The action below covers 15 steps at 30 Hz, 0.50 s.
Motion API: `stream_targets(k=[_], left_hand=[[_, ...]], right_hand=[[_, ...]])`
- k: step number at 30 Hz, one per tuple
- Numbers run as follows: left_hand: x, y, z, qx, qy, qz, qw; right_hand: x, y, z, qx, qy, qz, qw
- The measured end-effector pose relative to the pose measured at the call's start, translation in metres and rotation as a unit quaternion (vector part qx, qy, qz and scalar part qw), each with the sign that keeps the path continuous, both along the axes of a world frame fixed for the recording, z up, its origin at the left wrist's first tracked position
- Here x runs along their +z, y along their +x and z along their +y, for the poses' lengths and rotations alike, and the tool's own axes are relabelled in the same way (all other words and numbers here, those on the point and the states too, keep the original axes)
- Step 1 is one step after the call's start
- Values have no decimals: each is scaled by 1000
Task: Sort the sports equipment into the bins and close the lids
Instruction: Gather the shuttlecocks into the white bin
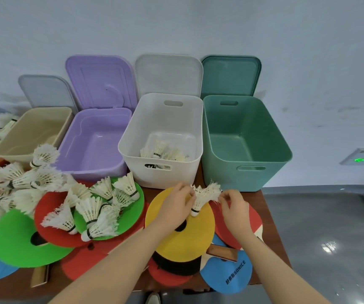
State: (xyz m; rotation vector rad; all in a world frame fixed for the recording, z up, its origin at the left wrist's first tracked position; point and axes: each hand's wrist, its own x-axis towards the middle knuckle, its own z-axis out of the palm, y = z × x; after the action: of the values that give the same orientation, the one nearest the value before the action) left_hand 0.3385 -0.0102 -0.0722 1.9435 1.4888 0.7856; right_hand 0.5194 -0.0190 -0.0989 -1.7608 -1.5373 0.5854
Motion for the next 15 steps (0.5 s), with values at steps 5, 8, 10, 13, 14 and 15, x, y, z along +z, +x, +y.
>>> stream_targets(k=[5, 8, 10, 13, 14, 15], left_hand=[[14, -14, -7, 10, 73, -23, 997], [25, -23, -12, 18, 116, -42, 992], [36, -28, -16, 26, 134, -63, 989], [59, -36, -18, 34, 170, -78, 982], [67, -39, -16, 38, 185, -81, 979], [75, -42, -14, 43, 199, -86, 975]], right_hand=[[15, -8, -10, 0, 61, 23, 998], [25, -14, -16, 5, 98, 46, 994], [37, -21, -18, 19, 132, 51, 990], [58, -34, -17, 41, 174, 51, 983], [66, -37, -15, 44, 184, 53, 981], [73, -39, -11, 44, 193, 55, 979]])
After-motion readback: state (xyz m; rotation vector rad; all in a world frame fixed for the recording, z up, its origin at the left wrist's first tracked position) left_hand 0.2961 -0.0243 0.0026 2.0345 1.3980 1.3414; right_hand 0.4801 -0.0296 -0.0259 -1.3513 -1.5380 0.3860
